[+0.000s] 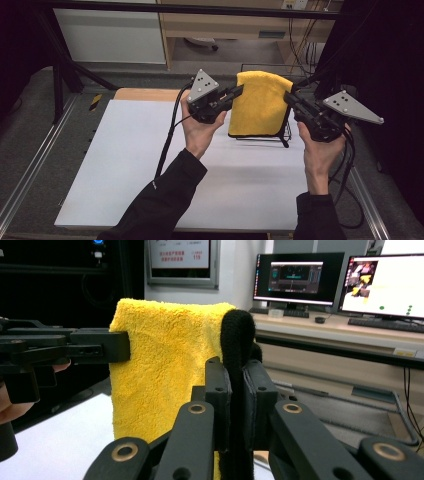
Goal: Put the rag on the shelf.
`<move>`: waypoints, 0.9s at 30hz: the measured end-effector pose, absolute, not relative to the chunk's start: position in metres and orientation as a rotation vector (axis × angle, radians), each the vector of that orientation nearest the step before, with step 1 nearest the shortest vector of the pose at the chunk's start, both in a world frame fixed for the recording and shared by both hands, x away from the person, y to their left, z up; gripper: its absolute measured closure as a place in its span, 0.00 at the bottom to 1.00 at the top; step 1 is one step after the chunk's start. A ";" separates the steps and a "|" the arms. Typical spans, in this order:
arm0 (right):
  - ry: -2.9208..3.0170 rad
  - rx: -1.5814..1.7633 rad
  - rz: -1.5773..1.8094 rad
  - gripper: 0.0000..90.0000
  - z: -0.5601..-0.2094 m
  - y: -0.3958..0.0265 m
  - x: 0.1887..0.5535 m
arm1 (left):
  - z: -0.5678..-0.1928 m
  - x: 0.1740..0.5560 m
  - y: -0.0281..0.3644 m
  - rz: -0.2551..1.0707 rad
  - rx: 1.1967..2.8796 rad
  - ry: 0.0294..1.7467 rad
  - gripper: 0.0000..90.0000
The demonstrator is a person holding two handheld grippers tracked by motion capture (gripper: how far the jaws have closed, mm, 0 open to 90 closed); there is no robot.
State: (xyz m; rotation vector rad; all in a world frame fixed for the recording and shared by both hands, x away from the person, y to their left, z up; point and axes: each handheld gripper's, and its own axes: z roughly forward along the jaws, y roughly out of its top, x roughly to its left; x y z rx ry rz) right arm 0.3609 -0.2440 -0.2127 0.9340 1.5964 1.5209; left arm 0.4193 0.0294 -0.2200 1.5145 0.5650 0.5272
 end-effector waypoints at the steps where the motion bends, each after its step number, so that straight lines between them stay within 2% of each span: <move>1: 1.589 0.929 1.520 0.93 -0.211 -0.244 0.361 | -0.218 0.420 0.029 0.528 1.509 0.563 0.92; 27: 1.469 0.867 1.517 0.93 -0.156 -0.247 0.381 | -0.167 0.438 0.016 0.581 1.421 0.540 0.92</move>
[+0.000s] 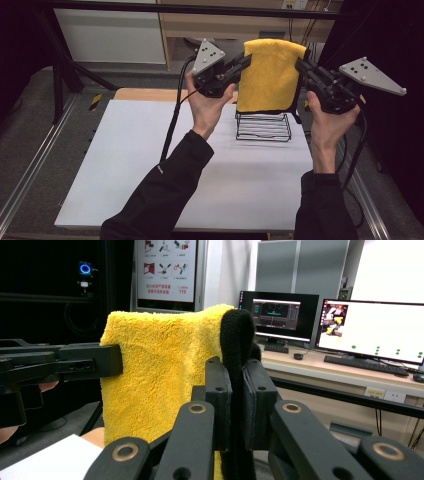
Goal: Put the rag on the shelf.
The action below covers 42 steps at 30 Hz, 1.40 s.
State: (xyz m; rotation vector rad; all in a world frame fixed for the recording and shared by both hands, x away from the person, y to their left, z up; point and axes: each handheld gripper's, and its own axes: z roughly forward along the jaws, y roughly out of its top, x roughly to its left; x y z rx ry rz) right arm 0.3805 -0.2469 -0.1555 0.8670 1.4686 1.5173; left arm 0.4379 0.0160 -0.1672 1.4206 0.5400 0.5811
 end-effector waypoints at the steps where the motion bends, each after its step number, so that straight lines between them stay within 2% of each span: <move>1: 1.465 0.861 1.513 0.93 -0.154 -0.247 0.382 | -0.165 0.439 0.015 0.580 1.419 0.539 0.92; 13: 1.426 0.842 1.500 0.93 -0.132 -0.251 0.401 | -0.144 0.453 0.007 0.615 1.387 0.541 0.92; 28: 1.386 0.853 1.535 0.93 -0.121 -0.263 0.434 | -0.127 0.478 -0.007 0.667 1.382 0.540 0.92; 42: 1.394 0.840 1.546 0.93 -0.122 -0.269 0.466 | -0.132 0.507 -0.010 0.693 1.370 0.545 0.92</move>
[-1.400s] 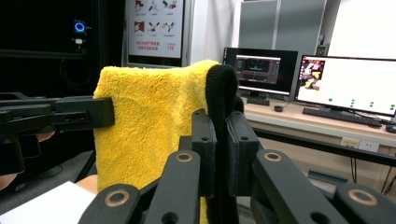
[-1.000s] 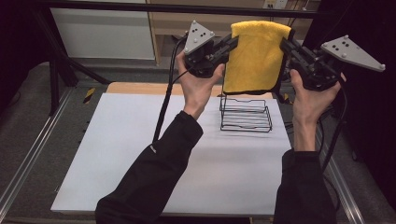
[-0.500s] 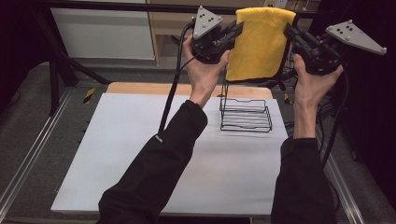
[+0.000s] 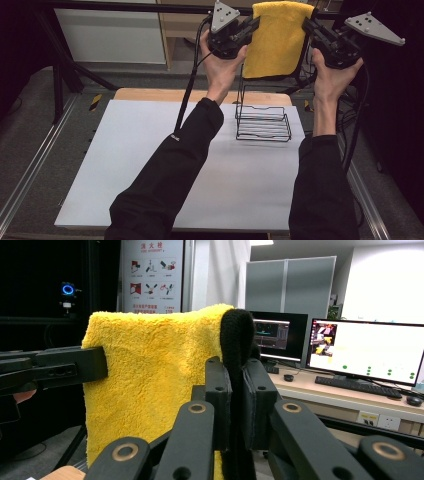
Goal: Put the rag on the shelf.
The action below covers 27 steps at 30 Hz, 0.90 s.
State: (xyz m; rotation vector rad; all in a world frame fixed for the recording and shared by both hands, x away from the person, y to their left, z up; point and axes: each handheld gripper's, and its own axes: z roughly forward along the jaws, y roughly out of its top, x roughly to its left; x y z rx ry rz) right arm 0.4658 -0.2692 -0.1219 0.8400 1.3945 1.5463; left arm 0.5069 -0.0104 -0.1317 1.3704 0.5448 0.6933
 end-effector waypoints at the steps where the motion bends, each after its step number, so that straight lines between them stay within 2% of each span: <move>1: 1.394 0.843 1.547 0.93 -0.123 -0.270 0.468 | -0.133 0.508 -0.011 0.690 1.374 0.541 0.92; 20: 1.472 0.855 1.518 0.93 -0.146 -0.275 0.495 | -0.159 0.525 -0.011 0.718 1.434 0.536 0.92; 27: 1.477 0.809 1.516 0.93 -0.131 -0.265 0.502 | -0.151 0.522 0.001 0.725 1.390 0.523 0.92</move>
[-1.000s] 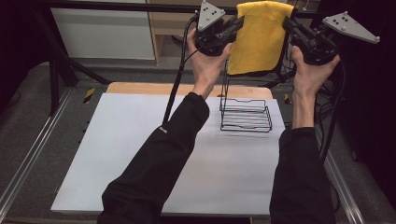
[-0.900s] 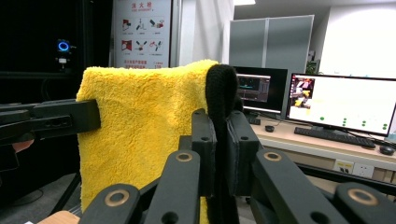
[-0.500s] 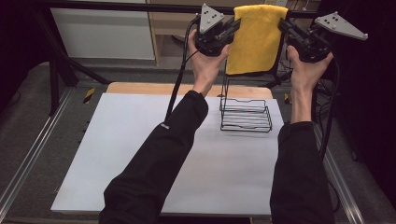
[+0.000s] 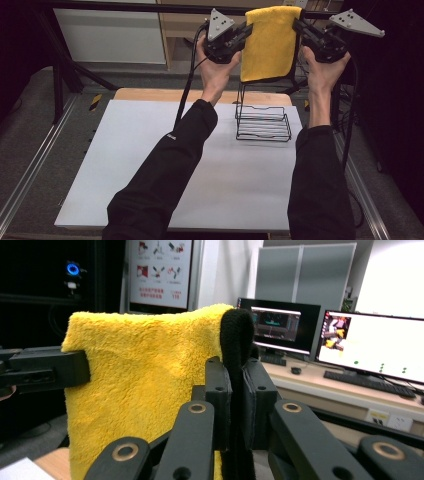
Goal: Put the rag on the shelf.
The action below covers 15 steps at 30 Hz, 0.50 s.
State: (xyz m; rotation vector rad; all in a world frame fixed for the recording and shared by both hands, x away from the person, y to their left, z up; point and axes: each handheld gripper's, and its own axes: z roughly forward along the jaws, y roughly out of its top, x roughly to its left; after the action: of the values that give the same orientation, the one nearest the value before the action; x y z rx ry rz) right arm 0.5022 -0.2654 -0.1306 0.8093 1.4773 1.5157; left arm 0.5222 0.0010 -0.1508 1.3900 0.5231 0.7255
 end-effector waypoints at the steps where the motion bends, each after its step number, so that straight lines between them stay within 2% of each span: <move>1: 1.474 0.806 1.520 0.93 -0.129 -0.264 0.504 | -0.150 0.522 0.003 0.728 1.385 0.518 0.92; 8: 1.495 0.794 1.530 0.93 -0.133 -0.261 0.518 | -0.153 0.524 0.005 0.746 1.412 0.509 0.92; 15: 1.493 0.827 1.536 0.93 -0.156 -0.277 0.510 | -0.167 0.528 -0.010 0.713 1.454 0.506 0.92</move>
State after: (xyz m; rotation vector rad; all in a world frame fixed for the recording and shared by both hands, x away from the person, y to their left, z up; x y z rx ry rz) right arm 0.5101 -0.2768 -0.1556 0.8272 1.4935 1.5362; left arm 0.5281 -0.0103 -0.1672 1.4543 0.5063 0.7132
